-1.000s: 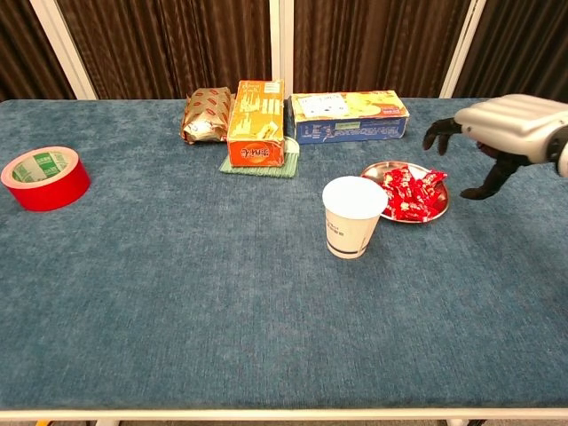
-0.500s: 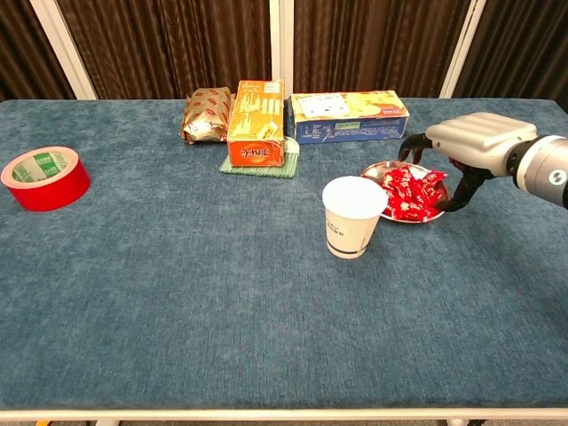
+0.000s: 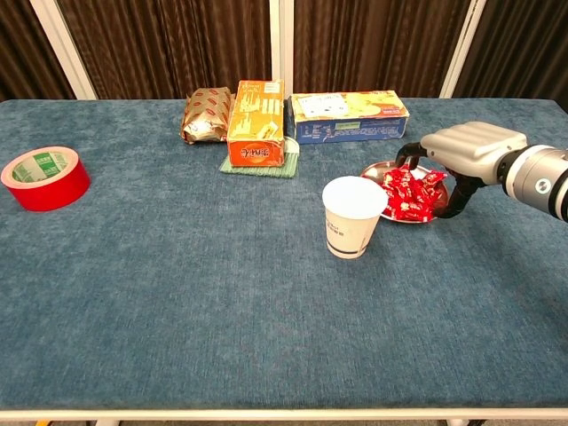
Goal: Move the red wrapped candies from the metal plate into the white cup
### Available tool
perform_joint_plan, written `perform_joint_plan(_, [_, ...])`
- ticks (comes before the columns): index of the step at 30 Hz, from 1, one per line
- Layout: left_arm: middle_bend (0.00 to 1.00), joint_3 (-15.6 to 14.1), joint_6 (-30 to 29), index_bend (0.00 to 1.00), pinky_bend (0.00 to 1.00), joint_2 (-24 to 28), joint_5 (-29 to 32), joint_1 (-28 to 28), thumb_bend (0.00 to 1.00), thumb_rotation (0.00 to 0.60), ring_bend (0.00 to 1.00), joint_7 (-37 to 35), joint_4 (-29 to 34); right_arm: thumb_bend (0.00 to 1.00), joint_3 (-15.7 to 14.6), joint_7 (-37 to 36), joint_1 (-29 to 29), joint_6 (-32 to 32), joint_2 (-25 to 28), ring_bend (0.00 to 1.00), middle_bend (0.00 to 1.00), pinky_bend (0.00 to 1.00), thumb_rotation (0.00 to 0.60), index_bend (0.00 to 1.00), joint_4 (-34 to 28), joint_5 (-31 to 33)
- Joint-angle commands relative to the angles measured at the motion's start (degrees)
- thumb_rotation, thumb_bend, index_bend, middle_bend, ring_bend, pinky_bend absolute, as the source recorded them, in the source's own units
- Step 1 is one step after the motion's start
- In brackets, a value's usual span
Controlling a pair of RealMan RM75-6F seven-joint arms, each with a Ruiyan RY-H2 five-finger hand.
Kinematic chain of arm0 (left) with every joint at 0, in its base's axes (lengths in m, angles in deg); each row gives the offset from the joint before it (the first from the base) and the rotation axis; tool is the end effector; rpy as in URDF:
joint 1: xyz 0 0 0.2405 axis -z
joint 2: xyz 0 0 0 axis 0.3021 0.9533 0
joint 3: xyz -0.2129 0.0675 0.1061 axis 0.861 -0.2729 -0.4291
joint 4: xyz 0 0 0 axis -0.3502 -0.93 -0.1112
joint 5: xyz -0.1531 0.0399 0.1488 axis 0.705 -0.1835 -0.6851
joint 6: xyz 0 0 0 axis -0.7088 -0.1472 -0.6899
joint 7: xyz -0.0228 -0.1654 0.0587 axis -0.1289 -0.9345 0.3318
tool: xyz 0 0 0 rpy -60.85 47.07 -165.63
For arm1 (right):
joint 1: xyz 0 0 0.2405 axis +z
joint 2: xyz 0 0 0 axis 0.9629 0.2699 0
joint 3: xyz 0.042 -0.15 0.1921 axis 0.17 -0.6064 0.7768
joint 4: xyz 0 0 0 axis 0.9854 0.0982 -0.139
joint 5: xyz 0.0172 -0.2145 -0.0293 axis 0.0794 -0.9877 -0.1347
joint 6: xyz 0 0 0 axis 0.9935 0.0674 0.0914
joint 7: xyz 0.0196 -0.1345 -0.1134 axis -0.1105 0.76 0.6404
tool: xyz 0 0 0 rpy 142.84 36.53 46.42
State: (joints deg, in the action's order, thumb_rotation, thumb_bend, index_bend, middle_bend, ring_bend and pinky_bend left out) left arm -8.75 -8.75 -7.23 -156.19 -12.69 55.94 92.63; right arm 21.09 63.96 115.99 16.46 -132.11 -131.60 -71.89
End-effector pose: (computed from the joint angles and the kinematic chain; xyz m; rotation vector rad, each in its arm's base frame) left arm -0.3307 0.1994 0.1263 -1.3772 -1.1374 -1.2353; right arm -0.1961 -0.3823 -0.0583 1.9119 -0.8080 0.5788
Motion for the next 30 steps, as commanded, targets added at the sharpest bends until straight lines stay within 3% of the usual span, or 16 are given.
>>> perform_joint_plan(1, [0.08, 0.0, 0.1, 0.13, 0.11, -0.1, 0.1, 0.1, 0.14, 0.6, 0.03, -0.2, -0.1, 0.16, -0.2, -0.2, 0.3, -0.2, -0.5, 0.86, 0.22, 0.92, 0.6, 0.2, 0.7, 0.2])
perform_joint_plan(18, [0.08, 0.4, 1.5, 0.13, 0.11, -0.8, 1.0, 0.8, 0.14, 0.6, 0.03, -2.2, -2.2, 0.16, -0.6, 0.5, 2.4, -3.1, -3.3, 0.86, 0.28, 0.92, 0.6, 0.21, 5.6, 3.3])
perform_joint_plan(30, [0.08, 0.4, 1.7, 0.13, 0.11, -0.9, 1.2, 1.0, 0.14, 0.6, 0.03, -3.4, -2.6, 0.21, -0.9, -0.3, 2.8, -2.6, -4.2, 0.87, 0.45, 0.93, 0.6, 0.44, 6.4, 2.9])
